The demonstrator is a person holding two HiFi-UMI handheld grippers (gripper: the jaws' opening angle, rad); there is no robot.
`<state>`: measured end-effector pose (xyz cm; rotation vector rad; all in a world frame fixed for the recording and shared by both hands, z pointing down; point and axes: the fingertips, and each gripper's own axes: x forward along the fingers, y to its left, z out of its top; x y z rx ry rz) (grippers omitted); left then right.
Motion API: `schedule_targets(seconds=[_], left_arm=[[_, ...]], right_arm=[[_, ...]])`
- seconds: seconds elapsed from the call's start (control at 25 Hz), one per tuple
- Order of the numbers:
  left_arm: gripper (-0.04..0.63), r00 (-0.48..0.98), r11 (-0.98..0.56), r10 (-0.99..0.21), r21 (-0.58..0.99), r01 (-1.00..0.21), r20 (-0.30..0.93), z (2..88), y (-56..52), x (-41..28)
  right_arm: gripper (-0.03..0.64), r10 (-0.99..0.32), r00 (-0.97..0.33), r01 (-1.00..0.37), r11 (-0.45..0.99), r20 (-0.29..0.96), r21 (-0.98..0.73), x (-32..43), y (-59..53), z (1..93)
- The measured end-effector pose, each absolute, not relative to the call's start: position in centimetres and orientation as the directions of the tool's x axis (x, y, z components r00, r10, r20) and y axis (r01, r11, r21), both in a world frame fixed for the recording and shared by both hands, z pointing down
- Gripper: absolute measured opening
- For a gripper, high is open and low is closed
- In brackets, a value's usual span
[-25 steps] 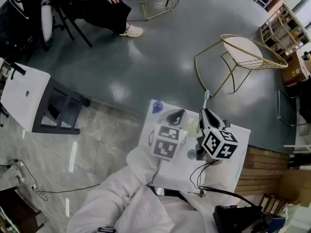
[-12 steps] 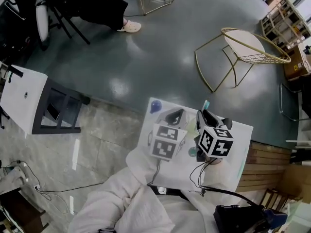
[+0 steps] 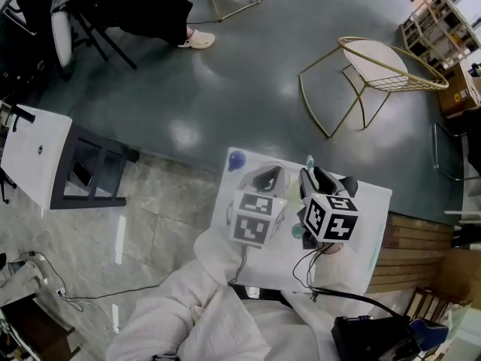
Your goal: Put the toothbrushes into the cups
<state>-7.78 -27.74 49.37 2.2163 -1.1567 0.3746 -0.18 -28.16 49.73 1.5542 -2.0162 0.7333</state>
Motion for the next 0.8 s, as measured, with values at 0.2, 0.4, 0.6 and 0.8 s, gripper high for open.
schedule_targets(seconds=[0.2, 0.4, 0.6, 0.8], left_arm=[[-0.002, 0.567, -0.427, -0.655, 0.374, -0.823, 0.500, 49.2, -27.6, -7.9], [-0.002, 0.558, -0.418, -0.661, 0.371, -0.829, 0.502, 48.6, -26.9, -8.0], [-0.002, 0.548, -0.417, -0.676, 0.358, -0.836, 0.493, 47.6, -25.9, -8.5], [-0.002, 0.533, -0.408, -0.703, 0.347, -0.844, 0.471, 46.5, -24.8, -9.0]], right_arm=[[0.112, -0.716, -0.246, -0.967, 0.226, 0.654, -0.117, -0.5, -28.1, 48.9], [0.112, -0.721, -0.255, -0.964, 0.244, 0.644, -0.109, -0.8, -27.6, 48.2], [0.112, -0.733, -0.266, -0.960, 0.261, 0.627, -0.101, -1.3, -26.8, 46.8], [0.112, -0.749, -0.288, -0.953, 0.288, 0.597, -0.098, -1.9, -25.6, 45.1]])
